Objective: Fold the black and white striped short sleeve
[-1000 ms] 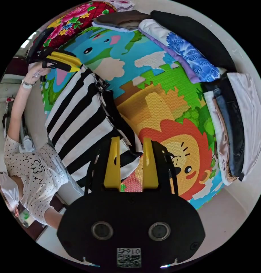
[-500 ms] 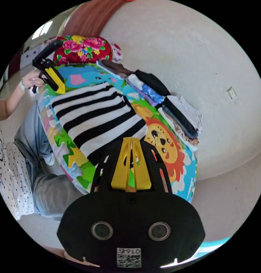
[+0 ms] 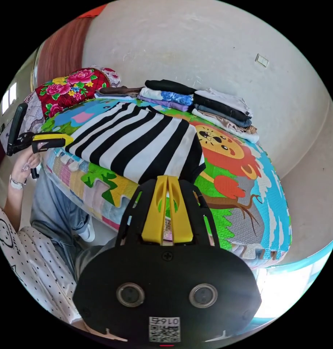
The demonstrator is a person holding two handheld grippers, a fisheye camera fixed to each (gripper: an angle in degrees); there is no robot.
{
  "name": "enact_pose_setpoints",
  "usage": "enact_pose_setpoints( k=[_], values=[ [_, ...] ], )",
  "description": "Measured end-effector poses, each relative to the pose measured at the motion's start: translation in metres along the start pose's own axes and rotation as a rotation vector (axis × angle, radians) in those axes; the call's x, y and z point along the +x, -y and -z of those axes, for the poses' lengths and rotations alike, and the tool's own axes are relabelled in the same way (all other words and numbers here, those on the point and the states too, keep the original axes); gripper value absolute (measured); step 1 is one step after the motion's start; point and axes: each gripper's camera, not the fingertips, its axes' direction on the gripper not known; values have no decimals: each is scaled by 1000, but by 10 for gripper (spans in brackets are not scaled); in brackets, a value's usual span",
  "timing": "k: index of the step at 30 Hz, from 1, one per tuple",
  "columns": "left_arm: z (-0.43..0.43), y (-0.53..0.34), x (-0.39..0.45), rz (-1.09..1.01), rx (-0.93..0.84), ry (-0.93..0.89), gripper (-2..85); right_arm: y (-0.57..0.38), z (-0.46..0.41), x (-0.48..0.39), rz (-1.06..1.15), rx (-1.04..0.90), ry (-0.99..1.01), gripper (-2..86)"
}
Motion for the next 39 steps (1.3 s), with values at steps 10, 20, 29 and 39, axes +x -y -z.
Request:
enact_pose_setpoints(
  k=[10, 20, 29, 39],
  values=[
    [-2, -40, 31, 1, -5, 38, -10, -45, 0, -81, 76, -25, -109, -4],
    [44, -87, 4, 147, 59, -73, -1, -127, 64, -47, -139, 215, -13, -1],
    [39, -100, 26, 97, 12, -200, 28, -146, 69, -60, -144, 227, -34, 9],
    [47, -106, 36, 92, -31, -222, -9, -119, 43, -73, -83, 19, -117, -4]
  ],
)
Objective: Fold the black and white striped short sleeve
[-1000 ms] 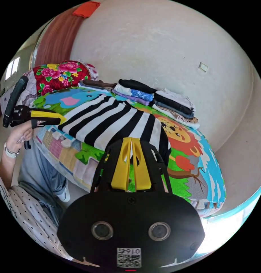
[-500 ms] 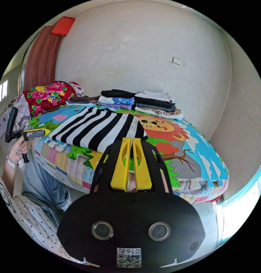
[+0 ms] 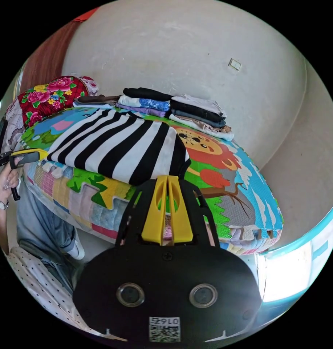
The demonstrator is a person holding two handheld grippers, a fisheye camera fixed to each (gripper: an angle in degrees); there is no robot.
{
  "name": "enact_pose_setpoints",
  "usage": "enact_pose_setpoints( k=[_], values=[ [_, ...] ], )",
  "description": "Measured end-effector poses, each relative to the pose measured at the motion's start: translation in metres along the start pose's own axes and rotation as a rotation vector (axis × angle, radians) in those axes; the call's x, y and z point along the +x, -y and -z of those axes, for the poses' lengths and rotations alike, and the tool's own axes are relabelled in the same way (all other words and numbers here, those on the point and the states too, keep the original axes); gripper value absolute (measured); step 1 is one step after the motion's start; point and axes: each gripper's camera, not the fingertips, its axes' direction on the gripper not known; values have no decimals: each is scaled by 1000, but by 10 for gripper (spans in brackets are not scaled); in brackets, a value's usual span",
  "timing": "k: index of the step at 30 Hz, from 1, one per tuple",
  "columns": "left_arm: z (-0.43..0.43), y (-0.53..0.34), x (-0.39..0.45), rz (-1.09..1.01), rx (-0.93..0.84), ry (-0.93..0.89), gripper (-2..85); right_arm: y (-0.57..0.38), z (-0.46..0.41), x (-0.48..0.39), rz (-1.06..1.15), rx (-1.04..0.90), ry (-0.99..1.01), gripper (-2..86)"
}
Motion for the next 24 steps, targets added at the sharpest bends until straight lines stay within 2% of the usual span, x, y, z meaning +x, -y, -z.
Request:
enact_pose_setpoints(
  k=[10, 15, 17, 22, 24],
  values=[
    [27, -20, 24, -99, -121, -48, -9, 21, 18, 2, 158, -133, 158, -4],
    [59, -3, 26, -71, 24, 116, -10, 47, 46, 13, 138, 70, 122, -2],
    [57, 13, 25, -70, 38, 120, -10, 74, 46, 13, 148, 154, 95, 1],
    [18, 47, 34, -80, -3, 0, -10, 148, 16, -6, 207, 189, 125, 0],
    [-7, 48, 42, -54, -63, 117, -10, 175, -6, -20, 238, 142, 157, -2]
  ],
)
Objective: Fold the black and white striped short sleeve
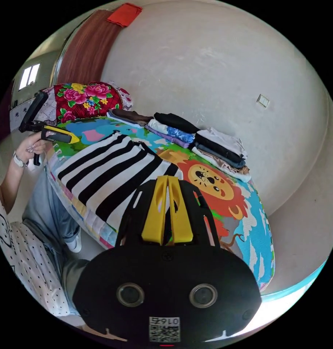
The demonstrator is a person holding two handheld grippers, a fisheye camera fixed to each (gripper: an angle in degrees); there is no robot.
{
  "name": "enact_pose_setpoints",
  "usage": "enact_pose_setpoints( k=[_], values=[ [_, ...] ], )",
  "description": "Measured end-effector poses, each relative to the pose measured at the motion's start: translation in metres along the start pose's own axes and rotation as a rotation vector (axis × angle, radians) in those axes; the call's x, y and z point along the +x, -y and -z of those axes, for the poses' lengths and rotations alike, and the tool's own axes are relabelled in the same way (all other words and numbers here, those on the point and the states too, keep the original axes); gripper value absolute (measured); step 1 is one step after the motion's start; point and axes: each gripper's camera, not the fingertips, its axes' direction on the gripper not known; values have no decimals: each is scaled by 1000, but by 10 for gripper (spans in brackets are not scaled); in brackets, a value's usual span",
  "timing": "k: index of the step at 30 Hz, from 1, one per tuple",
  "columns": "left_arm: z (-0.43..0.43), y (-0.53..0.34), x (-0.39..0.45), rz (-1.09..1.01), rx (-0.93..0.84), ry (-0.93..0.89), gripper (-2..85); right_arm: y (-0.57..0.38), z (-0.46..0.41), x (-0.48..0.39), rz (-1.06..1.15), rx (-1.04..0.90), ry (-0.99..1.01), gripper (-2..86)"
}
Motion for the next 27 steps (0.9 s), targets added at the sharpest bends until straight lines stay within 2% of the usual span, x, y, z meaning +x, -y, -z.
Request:
enact_pose_setpoints(
  k=[2, 5, 9, 12, 14, 18, 21, 23, 27],
  values=[
    [-15, -5, 5, -10, -59, 159, -10, 29, -41, -1, -5, -142, -25, -3],
    [-14, -22, 7, -38, 10, 150, -10, 45, -91, 10, -11, -335, -135, -4],
    [3, -36, 0, 73, 43, 106, -10, 74, -87, 34, -119, -284, -91, -3],
    [13, -48, 12, 18, 102, 7, -10, 124, -60, 22, -41, -53, -120, 2],
    [12, -54, 20, -21, 109, -32, -10, 174, -54, 2, 86, 112, 30, 14],
    [-9, -63, 26, -35, 49, -6, -10, 258, -90, -23, 229, 186, 307, 62],
    [-10, -74, 26, -52, 110, 3, -10, 325, -152, -41, 284, 130, 434, 81],
    [-11, -79, 23, -36, 130, -11, -10, 373, -214, -48, 250, 17, 525, 108],
    [-15, -85, 11, -21, 156, -67, -10, 423, -296, -56, 228, -178, 541, 118]
  ],
)
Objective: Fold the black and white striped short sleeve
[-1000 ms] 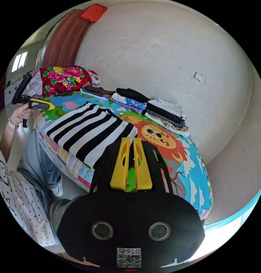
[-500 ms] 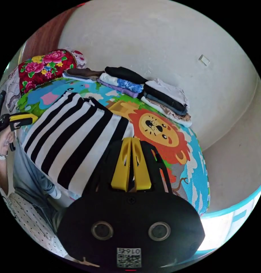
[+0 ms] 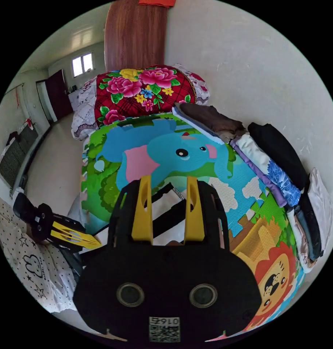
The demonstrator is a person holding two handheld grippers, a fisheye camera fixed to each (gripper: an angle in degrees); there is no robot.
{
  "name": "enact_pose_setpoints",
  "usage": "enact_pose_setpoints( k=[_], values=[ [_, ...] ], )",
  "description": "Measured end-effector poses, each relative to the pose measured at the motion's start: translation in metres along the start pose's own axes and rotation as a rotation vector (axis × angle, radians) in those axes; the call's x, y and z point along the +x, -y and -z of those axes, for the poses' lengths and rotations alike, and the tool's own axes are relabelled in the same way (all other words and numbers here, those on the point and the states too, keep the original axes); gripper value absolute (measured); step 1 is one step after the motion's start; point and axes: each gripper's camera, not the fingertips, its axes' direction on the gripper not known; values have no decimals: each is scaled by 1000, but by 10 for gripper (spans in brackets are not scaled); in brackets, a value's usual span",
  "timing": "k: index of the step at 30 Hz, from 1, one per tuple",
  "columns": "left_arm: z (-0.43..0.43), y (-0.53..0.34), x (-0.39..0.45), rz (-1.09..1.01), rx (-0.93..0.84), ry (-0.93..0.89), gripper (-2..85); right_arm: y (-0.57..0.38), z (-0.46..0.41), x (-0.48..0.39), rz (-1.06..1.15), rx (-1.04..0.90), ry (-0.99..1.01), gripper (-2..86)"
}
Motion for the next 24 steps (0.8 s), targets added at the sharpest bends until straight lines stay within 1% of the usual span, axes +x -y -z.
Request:
enact_pose_setpoints(
  k=[2, 4, 6, 8, 15, 18, 19, 20, 22, 24],
  values=[
    [-1, -3, -6, 13, 10, -30, -10, 28, -26, 22, -28, -103, 24, 97],
    [-3, -5, -12, 20, 19, -53, -10, 44, -36, 33, -31, -140, 72, 73],
    [-5, -7, -17, 23, 24, -70, -10, 58, -39, 41, -44, -134, 108, 39],
    [-7, -8, -19, 19, 25, -74, -10, 75, -39, 48, -34, -114, 85, 13],
    [-15, -11, -29, 0, 20, -84, -10, 127, -44, 85, -130, -112, 95, -3],
    [-20, -12, -33, -7, 5, -109, -10, 145, -58, 93, -154, -136, 72, -4],
    [-20, -12, -35, -4, 8, -112, -10, 151, -68, 91, -161, -116, 24, -5],
    [-21, -13, -37, -3, 15, -116, -10, 157, -82, 85, -122, -127, -72, -5],
    [-23, -13, -42, 7, 23, -128, -10, 168, -101, 78, -74, -222, -131, -5],
    [-26, -14, -48, 20, 33, -141, -10, 179, -90, 72, -43, -178, -152, -4]
  ],
)
